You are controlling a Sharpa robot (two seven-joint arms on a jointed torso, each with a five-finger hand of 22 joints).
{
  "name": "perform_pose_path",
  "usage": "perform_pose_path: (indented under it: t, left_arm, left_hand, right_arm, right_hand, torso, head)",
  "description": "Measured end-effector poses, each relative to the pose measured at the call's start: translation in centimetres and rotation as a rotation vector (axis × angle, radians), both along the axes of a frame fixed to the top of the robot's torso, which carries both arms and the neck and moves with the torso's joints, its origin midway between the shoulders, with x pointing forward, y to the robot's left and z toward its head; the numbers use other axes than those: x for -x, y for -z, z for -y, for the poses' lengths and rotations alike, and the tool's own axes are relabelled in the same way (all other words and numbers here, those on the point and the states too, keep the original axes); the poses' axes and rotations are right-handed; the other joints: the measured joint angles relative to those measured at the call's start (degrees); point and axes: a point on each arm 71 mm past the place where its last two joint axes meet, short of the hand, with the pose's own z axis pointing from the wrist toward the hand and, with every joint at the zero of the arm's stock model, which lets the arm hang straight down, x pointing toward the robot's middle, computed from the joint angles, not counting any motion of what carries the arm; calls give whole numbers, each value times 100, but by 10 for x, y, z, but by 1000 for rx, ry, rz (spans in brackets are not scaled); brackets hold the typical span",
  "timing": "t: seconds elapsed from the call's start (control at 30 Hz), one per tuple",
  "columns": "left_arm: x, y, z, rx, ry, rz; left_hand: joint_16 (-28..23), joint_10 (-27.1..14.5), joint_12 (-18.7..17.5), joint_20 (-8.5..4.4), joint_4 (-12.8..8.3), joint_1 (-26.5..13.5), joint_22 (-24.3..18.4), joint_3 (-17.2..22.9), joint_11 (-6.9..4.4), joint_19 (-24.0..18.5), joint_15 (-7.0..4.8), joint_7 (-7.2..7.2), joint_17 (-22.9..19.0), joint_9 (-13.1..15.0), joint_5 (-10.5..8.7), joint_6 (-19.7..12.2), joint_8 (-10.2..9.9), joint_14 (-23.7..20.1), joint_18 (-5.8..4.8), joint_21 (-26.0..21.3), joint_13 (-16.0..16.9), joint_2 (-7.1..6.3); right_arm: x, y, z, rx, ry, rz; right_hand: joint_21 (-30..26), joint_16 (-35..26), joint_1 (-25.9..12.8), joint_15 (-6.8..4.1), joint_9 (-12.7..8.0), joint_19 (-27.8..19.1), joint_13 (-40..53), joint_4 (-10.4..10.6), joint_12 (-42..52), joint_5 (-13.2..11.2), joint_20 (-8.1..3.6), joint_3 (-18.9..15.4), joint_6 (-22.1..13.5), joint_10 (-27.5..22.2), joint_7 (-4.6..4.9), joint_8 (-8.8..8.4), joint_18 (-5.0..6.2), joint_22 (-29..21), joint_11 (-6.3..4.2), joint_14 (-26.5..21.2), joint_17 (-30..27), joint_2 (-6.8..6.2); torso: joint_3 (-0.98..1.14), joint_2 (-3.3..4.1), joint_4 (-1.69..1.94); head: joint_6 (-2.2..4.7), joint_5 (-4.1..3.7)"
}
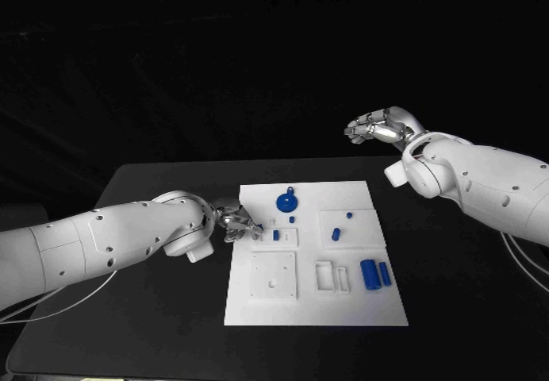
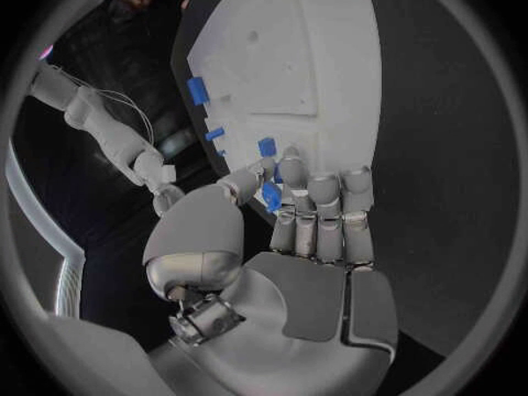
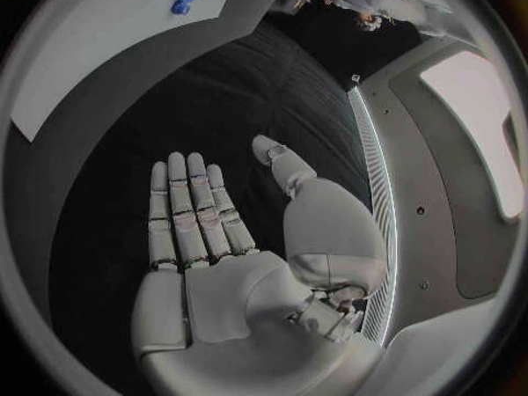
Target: Assemble the parts on the task board
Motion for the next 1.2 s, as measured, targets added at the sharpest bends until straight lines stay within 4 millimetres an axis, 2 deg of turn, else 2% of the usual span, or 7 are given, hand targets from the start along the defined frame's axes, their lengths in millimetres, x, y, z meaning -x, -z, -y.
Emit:
perform_pose_path:
  t: [0.4, 0.53, 0.67, 0.77, 0.9, 1.03, 1.2]
  left_arm:
    - [0, -5, -8, 157, 9, -5]
    - [2, -6, -7, 245, 34, -35]
    - [5, -8, -5, 355, 73, -70]
    - [9, -11, -4, 430, 98, -98]
    - [15, -13, 1, 517, 129, -140]
    - [18, -15, 4, 566, 150, -168]
    - [22, -16, 10, 603, 180, -195]
  left_hand:
    - [49, 0, 28, 0, -26, -90, 28, -25, 0, -1, 0, -20, 1, 28, 64, 20, -1, 0, -1, 0, 0, 90]
    - [48, 0, 28, 0, -47, -124, 38, -45, 0, -1, -12, -20, 1, 40, 71, 20, -2, -12, -2, 0, 0, 124]
    - [85, -51, 67, 21, -89, -230, 60, -88, 10, -67, -13, -20, 13, 73, 71, 20, -2, -13, -3, 0, 11, 230]
    - [91, -94, 67, 33, -105, -289, 76, -103, 11, -80, -10, -20, 18, 122, 71, 19, 23, -53, -3, 0, 16, 289]
    - [112, -113, 94, 30, -121, -328, 87, -120, 10, -116, 7, -21, 24, 160, 71, 19, 25, -74, -3, 0, 23, 328]
    - [135, -146, 94, 50, -137, -366, 104, -135, 18, -137, 17, -24, 32, 197, 71, 16, 33, -114, -3, 0, 25, 366]
    - [156, -188, 133, 53, -139, -431, 125, -137, 17, -182, 33, -18, 37, 251, 67, 21, 33, -137, -3, 0, 29, 431]
  right_arm:
    - [8, 1, -8, 21, -45, 2]
    - [17, 4, -22, 82, -116, 13]
    - [30, 6, -44, 175, -216, 43]
    - [42, 6, -62, 254, -293, 74]
    - [63, 8, -87, 364, -398, 121]
    - [79, 12, -106, 447, -472, 161]
    - [91, 17, -119, 512, -519, 192]
  right_hand:
    - [0, 0, 104, 0, -24, 0, -40, -9, 50, -18, 0, 12, 41, 68, -40, 79, 5, 25, -21, 0, -6, 99]
    - [23, 101, 315, -69, -54, 132, -37, -12, 172, -146, 18, 154, 152, 278, -151, 185, 93, 53, -121, 180, 28, 106]
    - [247, 424, 464, -270, -111, 599, 159, -15, 496, -228, -6, 225, 314, 738, -202, 288, 265, 99, -335, 610, 288, 94]
    - [541, 810, 584, -517, -174, 1151, 469, -15, 902, -316, -173, 225, 334, 1235, -234, 289, 358, 177, -575, 1067, 629, 48]
    - [1177, 1753, 734, -1012, -285, 2168, 1490, -35, 2175, -338, -634, 80, 365, 1698, -427, 289, 360, 417, -828, 1718, 1660, -56]
    - [1694, 2536, 739, -1289, -401, 2709, 2881, -26, 3773, -338, -959, 5, 366, 1358, -469, 289, 348, 729, -870, 1923, 2922, -61]
    - [2188, 3023, 776, -1403, -499, 2934, 3675, -34, 4681, -338, -1149, -97, 371, 1184, -465, 289, 246, 1114, -839, 2039, 3633, -98]
  torso:
    - [-3, -3, 1]
    - [-5, -2, -3]
    - [-5, -3, -4]
    - [-4, -4, -3]
    - [-1, -5, 0]
    - [-1, -6, 0]
    - [-1, -5, -1]
  head:
    - [67, -3]
    - [116, 1]
    - [190, 8]
    - [246, 19]
    - [307, 32]
    - [367, 26]
    - [411, 32]
